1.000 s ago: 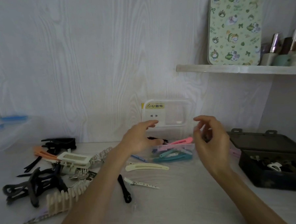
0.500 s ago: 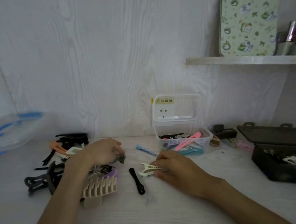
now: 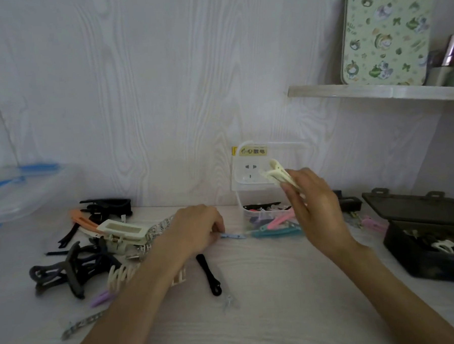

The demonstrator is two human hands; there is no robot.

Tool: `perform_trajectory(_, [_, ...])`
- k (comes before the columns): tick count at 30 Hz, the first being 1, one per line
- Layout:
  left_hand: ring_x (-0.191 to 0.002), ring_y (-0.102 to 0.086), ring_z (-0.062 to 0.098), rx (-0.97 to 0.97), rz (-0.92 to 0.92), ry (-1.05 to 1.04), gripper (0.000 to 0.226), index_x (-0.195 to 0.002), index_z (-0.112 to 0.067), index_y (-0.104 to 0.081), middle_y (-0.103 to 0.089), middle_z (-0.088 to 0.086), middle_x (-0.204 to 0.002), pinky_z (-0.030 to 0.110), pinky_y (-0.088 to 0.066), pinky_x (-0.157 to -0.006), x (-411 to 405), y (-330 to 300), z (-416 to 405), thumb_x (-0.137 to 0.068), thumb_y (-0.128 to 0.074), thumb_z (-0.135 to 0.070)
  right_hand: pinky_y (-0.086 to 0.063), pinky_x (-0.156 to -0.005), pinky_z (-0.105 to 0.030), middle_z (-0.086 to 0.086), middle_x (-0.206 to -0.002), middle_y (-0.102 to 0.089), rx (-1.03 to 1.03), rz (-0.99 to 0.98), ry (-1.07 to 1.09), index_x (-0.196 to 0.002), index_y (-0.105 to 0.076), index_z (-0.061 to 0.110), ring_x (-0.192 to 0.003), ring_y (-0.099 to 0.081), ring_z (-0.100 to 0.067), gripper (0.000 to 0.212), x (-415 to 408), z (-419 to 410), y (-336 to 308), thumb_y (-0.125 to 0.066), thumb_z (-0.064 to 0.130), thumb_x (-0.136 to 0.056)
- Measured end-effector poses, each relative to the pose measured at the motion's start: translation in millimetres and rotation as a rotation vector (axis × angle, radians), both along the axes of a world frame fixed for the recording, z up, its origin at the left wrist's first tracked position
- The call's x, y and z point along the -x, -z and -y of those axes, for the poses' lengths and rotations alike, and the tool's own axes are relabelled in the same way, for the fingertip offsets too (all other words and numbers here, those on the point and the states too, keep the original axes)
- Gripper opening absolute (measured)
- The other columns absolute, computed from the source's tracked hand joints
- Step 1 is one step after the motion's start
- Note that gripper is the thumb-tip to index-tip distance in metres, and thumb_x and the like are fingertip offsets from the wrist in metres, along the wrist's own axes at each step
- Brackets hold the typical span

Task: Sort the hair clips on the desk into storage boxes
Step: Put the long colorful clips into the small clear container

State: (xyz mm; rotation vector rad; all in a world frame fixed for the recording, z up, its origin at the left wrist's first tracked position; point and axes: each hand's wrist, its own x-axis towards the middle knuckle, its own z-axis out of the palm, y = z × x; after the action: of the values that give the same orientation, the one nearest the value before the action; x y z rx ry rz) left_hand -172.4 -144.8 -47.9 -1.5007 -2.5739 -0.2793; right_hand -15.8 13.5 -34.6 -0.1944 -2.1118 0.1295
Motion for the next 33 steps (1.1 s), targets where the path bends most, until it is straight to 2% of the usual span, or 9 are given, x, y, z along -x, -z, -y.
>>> perform_trajectory(3, [-0.098,-0.060,0.010,-0.003,0.099,0.009,0.018,-0.103,-0.032,-0.067,-0.066,-0.011,-0.107,0.024,-0.044,-0.081,5,-6,9,-0.087,-0.059,-0.029,-0.028,-0.085,-0.028,-0.004,-0.109,-0.062,-0.036,0.235,0.164,-0.123,-0.057,0.017,-0.102,-0.053,-0.023,0.031,6,-18,6,-0.046,0.018,-0.094])
perform_trajectory(5, [-0.096,-0.059,0.008,-0.155,0.141,0.017,0.017,-0.102,-0.033,-0.068,-0.066,-0.014,-0.104,0.031,-0.048,-0.086,7,-14,14,-0.090,-0.057,-0.030,-0.020,-0.108,-0.039,0.000,-0.131,-0.053,0.064,0.426,0.152,-0.133,-0.047,0.020,-0.126,-0.040,-0.020,0.041,5,-21,14,-0.035,0.030,-0.096])
perform_trajectory(7, [-0.098,-0.058,0.008,-0.335,0.129,0.061,0.017,-0.099,-0.035,-0.069,-0.067,-0.016,-0.102,0.036,-0.049,-0.087,8,-21,11,-0.090,-0.057,-0.028,-0.010,-0.116,-0.041,0.003,-0.137,-0.048,0.096,0.431,0.141,-0.135,-0.044,0.021,-0.133,-0.034,-0.016,0.040,3,-23,17,-0.035,0.031,-0.098])
perform_trajectory(14, [-0.092,-0.060,0.008,-0.450,0.198,0.160,0.015,-0.093,-0.025,-0.074,-0.071,-0.008,-0.097,0.032,-0.049,-0.089,5,-49,-6,-0.088,-0.061,-0.019,-0.029,-0.093,-0.026,0.001,-0.111,-0.066,0.140,0.167,0.140,-0.106,-0.067,0.020,-0.106,-0.054,-0.017,0.020,-9,-25,9,-0.058,0.022,-0.088])
perform_trajectory(19, [-0.092,-0.064,0.009,-0.846,0.320,0.222,0.017,-0.098,-0.022,-0.073,-0.071,-0.005,-0.099,0.029,-0.053,-0.089,-16,-51,-34,-0.089,-0.061,-0.015,-0.035,-0.076,-0.015,0.010,-0.094,-0.065,0.200,0.017,0.074,-0.098,-0.069,0.019,-0.089,-0.052,-0.006,0.015,-9,-19,6,-0.057,0.020,-0.089])
perform_trajectory(24, [-0.127,-0.045,0.009,-0.333,0.373,0.312,0.042,-0.131,-0.023,-0.052,-0.051,-0.005,-0.137,0.030,-0.033,-0.111,-17,-31,-37,-0.090,-0.059,-0.023,-0.033,-0.059,-0.007,0.016,-0.075,-0.061,0.159,0.106,-0.091,-0.085,-0.066,0.030,-0.066,-0.051,0.000,0.006,-13,9,7,-0.060,0.031,-0.085])
perform_trajectory(26, [-0.124,-0.045,0.006,-0.216,0.386,0.310,0.034,-0.126,-0.026,-0.054,-0.052,-0.008,-0.134,0.025,-0.034,-0.107,-12,-40,-12,-0.093,-0.054,-0.019,-0.037,-0.058,-0.010,0.018,-0.073,-0.061,0.183,0.256,-0.253,-0.080,-0.063,0.039,-0.068,-0.053,-0.002,0.010,-13,28,11,-0.057,0.046,-0.082])
perform_trajectory(29, [-0.105,-0.058,0.003,-0.028,0.460,0.294,0.032,-0.104,-0.025,-0.066,-0.065,-0.009,-0.112,0.016,-0.046,-0.088,-7,-50,28,-0.090,-0.052,0.000,-0.045,-0.075,-0.019,0.021,-0.099,-0.059,0.248,0.610,-0.514,-0.098,-0.065,0.042,-0.093,-0.055,-0.005,0.024,-8,57,21,-0.059,0.054,-0.078])
perform_trajectory(33, [-0.113,-0.054,0.004,0.329,0.493,0.223,0.034,-0.117,-0.025,-0.062,-0.058,-0.015,-0.117,0.016,-0.046,-0.088,-8,-43,54,-0.088,-0.059,-0.009,-0.037,-0.097,-0.017,0.026,-0.117,-0.045,0.105,0.837,-0.575,-0.109,-0.061,0.043,-0.112,-0.043,0.004,0.032,-2,70,31,-0.062,0.052,-0.078])
